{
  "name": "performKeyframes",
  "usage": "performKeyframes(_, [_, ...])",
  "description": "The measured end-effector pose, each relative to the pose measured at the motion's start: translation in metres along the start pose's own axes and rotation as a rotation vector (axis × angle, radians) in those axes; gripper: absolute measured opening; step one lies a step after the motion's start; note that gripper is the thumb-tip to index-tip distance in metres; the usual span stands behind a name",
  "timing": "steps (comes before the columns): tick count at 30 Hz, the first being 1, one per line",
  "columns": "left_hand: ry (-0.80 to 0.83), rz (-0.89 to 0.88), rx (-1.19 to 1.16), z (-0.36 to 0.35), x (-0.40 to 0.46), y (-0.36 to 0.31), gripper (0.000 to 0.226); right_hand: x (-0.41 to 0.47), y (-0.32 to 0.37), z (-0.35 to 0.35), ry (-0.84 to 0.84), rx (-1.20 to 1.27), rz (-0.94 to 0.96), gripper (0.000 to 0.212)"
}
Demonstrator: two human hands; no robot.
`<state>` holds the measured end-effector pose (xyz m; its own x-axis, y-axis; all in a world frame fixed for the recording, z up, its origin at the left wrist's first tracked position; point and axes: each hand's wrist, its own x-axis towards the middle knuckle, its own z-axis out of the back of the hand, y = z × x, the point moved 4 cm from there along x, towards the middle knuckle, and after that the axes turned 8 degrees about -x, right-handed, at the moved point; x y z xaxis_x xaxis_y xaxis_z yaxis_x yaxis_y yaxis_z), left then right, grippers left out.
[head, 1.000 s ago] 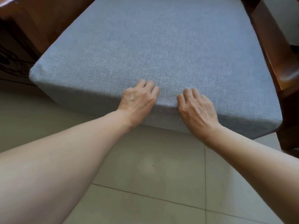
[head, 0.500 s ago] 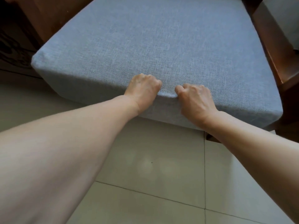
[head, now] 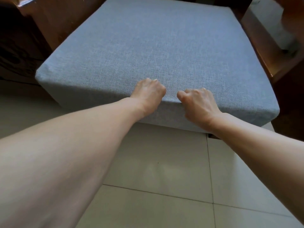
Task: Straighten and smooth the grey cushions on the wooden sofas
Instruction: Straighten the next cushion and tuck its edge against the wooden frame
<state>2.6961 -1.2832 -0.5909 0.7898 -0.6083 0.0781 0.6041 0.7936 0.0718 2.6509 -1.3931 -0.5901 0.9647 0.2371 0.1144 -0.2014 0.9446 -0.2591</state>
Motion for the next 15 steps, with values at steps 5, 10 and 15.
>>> performKeyframes(5, [0.055,-0.014,-0.001,0.006,-0.023,-0.009,0.027,-0.022,0.014,0.012,0.074,-0.046,0.018,0.02])
performKeyframes(10, [0.157,-0.024,0.007,0.012,-0.053,-0.018,0.026,-0.048,0.028,0.02,0.143,-0.009,0.044,0.025])
performKeyframes(15, [0.257,-0.046,0.014,0.017,-0.077,-0.028,0.027,-0.068,0.044,0.03,0.005,0.1,0.082,0.015])
